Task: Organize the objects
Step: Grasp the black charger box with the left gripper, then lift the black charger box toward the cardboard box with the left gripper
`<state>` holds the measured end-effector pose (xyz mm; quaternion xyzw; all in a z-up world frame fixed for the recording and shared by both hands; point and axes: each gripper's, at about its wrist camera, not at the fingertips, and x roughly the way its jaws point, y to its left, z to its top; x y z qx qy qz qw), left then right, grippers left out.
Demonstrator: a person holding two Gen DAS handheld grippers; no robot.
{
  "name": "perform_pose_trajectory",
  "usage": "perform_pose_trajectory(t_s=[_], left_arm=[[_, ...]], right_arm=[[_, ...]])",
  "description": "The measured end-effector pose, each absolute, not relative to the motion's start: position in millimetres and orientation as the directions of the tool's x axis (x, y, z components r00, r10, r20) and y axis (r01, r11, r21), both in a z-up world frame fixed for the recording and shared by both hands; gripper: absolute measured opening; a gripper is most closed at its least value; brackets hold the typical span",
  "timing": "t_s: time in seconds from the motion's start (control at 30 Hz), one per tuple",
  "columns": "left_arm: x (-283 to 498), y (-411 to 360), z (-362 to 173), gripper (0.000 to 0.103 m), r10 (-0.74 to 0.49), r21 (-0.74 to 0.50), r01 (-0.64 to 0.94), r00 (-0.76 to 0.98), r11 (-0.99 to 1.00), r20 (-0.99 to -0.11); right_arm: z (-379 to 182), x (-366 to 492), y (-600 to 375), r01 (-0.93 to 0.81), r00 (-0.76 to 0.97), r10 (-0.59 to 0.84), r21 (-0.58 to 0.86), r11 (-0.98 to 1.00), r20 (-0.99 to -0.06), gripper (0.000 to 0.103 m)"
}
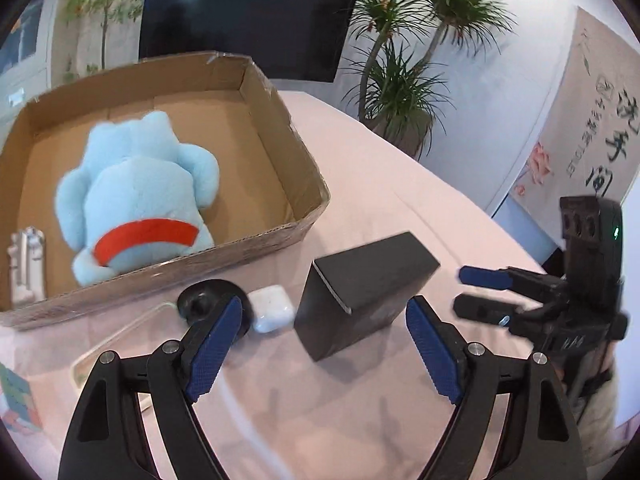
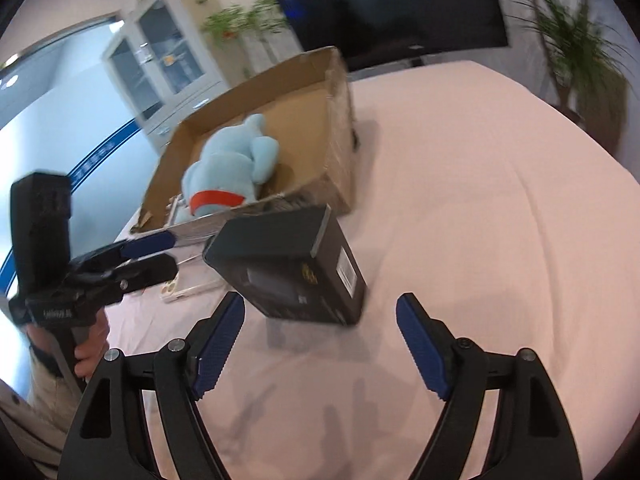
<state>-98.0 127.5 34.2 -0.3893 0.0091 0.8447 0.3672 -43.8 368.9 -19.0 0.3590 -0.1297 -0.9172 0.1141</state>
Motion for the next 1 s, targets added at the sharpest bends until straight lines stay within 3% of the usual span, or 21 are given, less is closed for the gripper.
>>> perform_pose_trajectory(t_s=[0.13,0.3,0.33,0.43,0.53,1.0], left_arm=[[-108.6,143.1,27.7,0.084,0.629,-0.315,-0.626,-0.373,-0.713,-0.682],[-119.0,164.7,17.8,0.082,0.607,-0.320,-0.609,-0.348,-0.726,-0.715],[-123.3,167.4,13.9,0.069,0.602,-0.336,-0.596,-0.327,-0.730,-0.728],[-127.8,169.8,10.7,0.050,0.582,-0.342,-0.574,-0.306,-0.744,-0.753],[-125.0,170.4,11.9,0.050,0.566,-0.320,-0.577,-0.315,-0.752,-0.762],[-109.5,146.5,43.3,0.049,0.596,-0.278,-0.611,-0.408,-0.741,-0.692]], right_arm=[[-28.9,-66.9,353.2,0.252,-0.683,-0.364,0.264,-0.931,-0.633,0.078],[-45.5,-78.6,341.6,0.313,-0.673,-0.343,0.168,-0.935,-0.655,0.078],[-46.4,-77.1,341.0,0.323,-0.672,-0.344,0.159,-0.933,-0.656,0.072],[-46.5,-72.6,336.0,0.304,-0.698,-0.287,0.092,-0.948,-0.656,0.053],[-45.3,-64.1,335.1,0.276,-0.717,-0.249,0.063,-0.959,-0.651,0.047],[-18.4,-47.7,312.4,0.239,-0.785,-0.221,0.047,-0.970,-0.578,0.044]])
